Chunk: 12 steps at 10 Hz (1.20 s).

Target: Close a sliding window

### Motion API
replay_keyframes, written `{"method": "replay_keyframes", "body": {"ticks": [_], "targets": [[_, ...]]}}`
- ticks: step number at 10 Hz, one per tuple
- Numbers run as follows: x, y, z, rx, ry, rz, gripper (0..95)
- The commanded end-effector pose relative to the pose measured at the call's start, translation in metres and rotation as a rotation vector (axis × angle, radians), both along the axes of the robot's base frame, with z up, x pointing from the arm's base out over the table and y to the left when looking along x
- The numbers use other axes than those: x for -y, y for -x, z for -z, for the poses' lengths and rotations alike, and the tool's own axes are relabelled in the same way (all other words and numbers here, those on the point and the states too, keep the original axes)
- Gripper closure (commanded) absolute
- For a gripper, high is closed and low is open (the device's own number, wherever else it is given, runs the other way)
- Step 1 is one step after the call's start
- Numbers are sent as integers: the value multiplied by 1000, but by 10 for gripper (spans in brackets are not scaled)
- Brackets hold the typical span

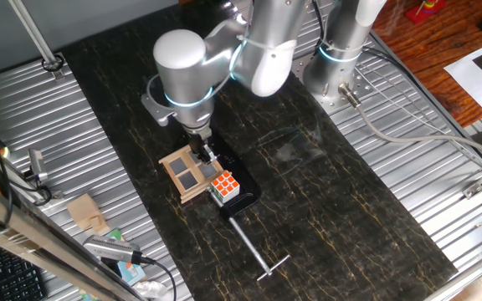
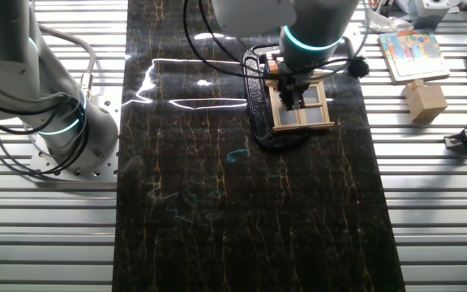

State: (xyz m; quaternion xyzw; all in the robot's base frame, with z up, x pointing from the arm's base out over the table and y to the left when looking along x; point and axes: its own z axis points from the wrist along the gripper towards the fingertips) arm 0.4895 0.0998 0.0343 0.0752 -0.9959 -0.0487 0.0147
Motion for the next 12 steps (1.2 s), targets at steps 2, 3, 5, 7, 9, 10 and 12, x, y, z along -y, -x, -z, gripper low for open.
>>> {"method": "replay_keyframes", "body": {"ticks": [2, 3, 5, 7, 9, 10, 12], "targets": [[-11, -3, -24, -8, 5, -9, 950], [-19, -1, -37, -24, 13, -16, 950], [-31, 2, -54, -50, 25, -28, 950], [-51, 8, -77, -102, 25, -39, 950], [-80, 20, -91, -127, 42, -22, 950], [-92, 28, -95, -125, 56, -14, 950], [-108, 40, -98, -120, 78, -4, 950]]}}
